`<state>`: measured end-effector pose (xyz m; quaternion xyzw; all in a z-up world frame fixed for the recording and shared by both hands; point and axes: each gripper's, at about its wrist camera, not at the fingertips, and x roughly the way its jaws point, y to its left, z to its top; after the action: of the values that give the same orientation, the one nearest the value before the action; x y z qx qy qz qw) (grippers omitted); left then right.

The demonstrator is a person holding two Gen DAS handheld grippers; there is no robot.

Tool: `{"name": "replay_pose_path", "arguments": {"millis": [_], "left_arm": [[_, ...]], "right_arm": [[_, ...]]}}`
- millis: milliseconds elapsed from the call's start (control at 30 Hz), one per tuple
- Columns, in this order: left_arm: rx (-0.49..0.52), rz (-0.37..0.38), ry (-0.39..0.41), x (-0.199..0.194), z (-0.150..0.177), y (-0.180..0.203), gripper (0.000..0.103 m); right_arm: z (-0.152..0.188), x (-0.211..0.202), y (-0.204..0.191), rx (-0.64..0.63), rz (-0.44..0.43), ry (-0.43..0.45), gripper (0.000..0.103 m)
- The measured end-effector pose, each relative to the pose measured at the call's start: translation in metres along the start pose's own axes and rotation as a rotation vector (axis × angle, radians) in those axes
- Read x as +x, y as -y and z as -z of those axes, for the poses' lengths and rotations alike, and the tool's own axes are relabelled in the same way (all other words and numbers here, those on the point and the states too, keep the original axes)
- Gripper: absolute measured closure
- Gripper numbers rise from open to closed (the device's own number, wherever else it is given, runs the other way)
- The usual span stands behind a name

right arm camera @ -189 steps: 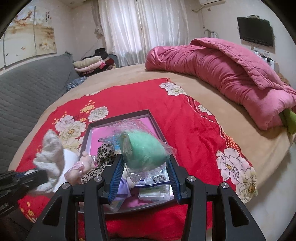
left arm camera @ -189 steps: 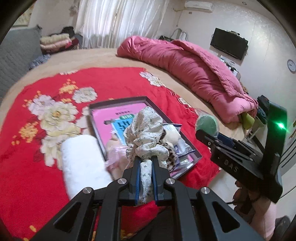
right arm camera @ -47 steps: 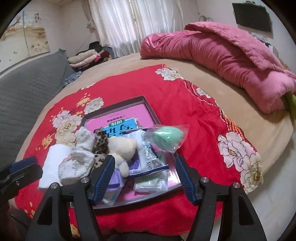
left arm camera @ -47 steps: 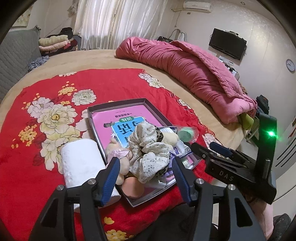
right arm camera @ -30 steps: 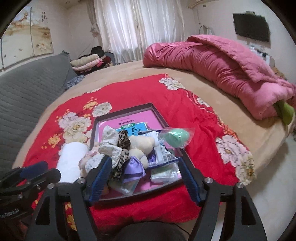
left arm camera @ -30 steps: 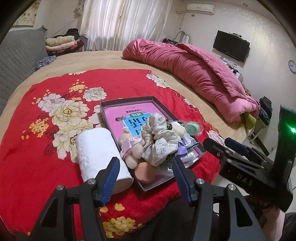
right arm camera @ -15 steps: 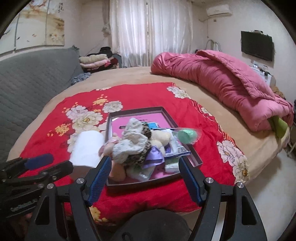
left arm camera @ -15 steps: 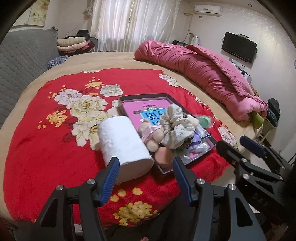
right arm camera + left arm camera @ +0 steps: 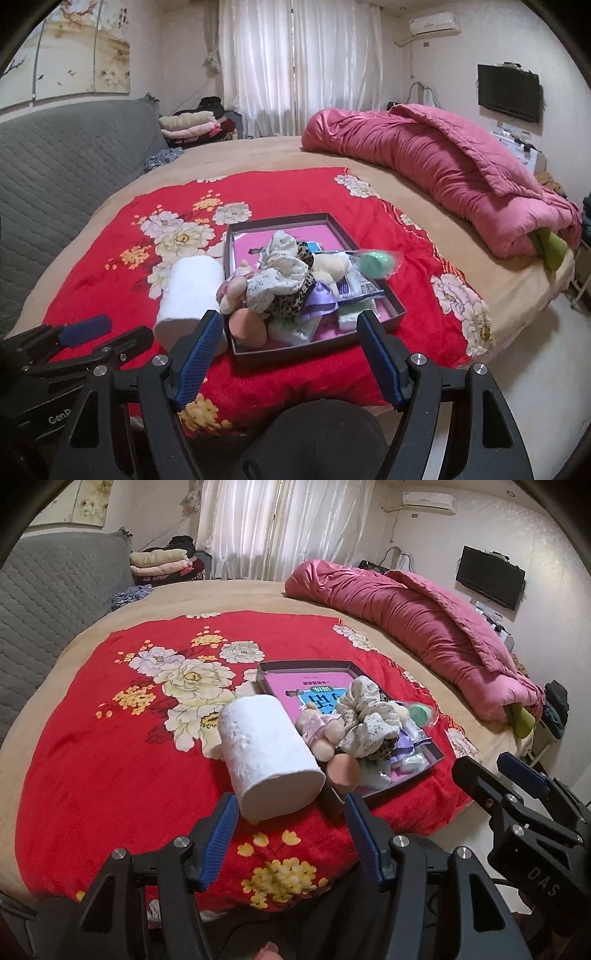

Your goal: Organize soft objects

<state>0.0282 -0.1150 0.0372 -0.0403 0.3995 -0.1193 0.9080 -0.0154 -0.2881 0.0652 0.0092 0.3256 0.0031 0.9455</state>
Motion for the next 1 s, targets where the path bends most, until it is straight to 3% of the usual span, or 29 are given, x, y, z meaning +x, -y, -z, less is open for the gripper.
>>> {"name": "replay_pose_path", "arguments": {"millis": [567, 1000], "left_arm": [[-0.002, -0.014, -0.020, -0.003, 0.008, 0.003, 0.044], [0.017, -0.032, -0.049, -0.005, 0.019, 0.004, 0.044]], "right_arm": [[0.026, -0.004, 0.000, 0.020, -0.022, -0.100, 0.027], [0.031, -0.007, 0.000, 0.016, -0.025, -0.110, 0.027]]}}
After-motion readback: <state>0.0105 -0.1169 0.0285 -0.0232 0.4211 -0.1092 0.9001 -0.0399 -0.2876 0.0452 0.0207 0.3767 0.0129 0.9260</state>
